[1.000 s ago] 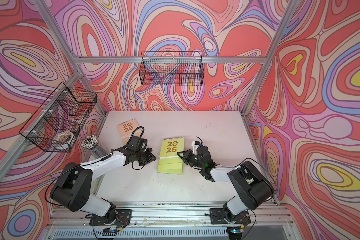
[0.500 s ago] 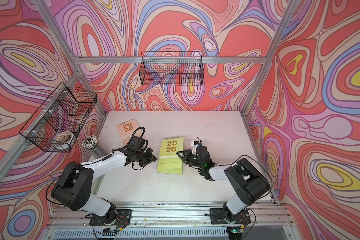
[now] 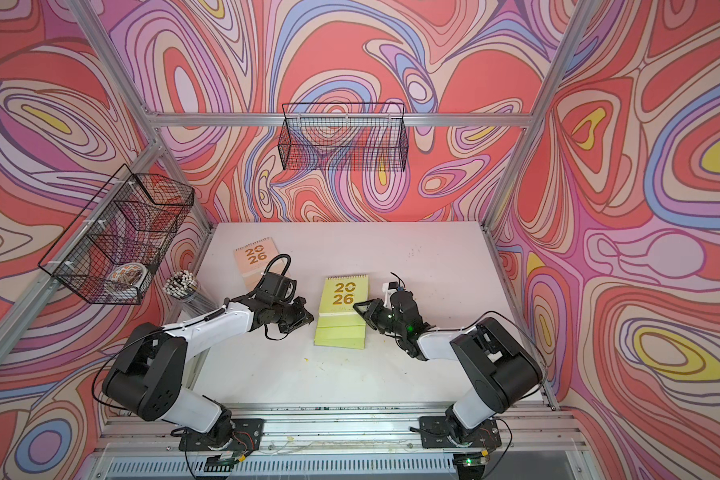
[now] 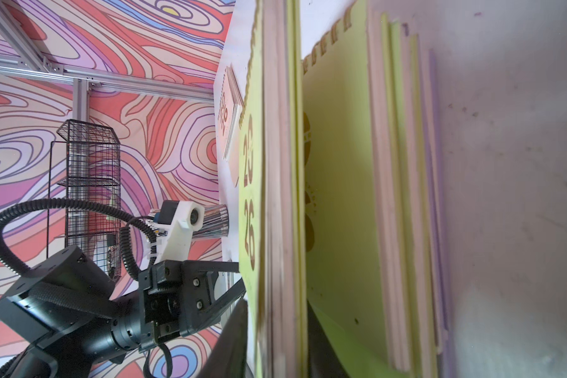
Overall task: Stack the calendars
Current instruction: Place the calendar at the calendar.
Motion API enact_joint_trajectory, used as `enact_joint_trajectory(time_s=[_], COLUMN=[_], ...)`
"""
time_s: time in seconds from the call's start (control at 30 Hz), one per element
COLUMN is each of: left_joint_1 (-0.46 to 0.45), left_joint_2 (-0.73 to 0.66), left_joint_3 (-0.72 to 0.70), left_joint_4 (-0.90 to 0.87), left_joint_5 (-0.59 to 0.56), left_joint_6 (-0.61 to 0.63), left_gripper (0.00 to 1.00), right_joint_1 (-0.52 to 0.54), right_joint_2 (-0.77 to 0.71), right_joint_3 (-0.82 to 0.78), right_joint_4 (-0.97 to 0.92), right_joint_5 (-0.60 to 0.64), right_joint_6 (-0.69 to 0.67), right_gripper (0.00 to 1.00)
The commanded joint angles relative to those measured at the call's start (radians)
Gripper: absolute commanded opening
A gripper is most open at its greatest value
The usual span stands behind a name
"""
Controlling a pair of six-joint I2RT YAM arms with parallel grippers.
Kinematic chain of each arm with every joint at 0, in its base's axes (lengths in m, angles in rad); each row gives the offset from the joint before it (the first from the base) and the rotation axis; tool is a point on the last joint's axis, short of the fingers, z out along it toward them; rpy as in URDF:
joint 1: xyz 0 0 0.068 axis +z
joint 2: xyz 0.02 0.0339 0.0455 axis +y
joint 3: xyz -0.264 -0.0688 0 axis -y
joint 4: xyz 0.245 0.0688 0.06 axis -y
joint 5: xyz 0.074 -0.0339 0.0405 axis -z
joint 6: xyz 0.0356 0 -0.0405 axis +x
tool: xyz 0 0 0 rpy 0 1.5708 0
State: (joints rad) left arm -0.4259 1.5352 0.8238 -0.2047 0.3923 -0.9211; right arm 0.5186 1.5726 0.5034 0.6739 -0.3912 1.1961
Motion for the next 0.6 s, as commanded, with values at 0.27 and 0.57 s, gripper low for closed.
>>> enact_joint_trajectory(time_s=[0.27, 0.57], left_joint_1=[-0.004, -0.004], left_joint_2=[0.003, 0.002], left_joint_3=[0.012, 0.013], left_joint_4=[0.004, -0.004], left_joint_5=[-0.014, -0.019], left_joint_6=[-0.01, -0.007], left_gripper=[0.0, 0.0], right_joint_1=[0.007, 0.006], right_joint_2=[-0.045, -0.054], right_joint_3=[0.047, 0.076], right_joint_4=[-0.096, -0.185], right_joint_5=[0.026, 0.038], right_joint_6=[-0.038, -0.062], right_gripper=[0.45, 0.54])
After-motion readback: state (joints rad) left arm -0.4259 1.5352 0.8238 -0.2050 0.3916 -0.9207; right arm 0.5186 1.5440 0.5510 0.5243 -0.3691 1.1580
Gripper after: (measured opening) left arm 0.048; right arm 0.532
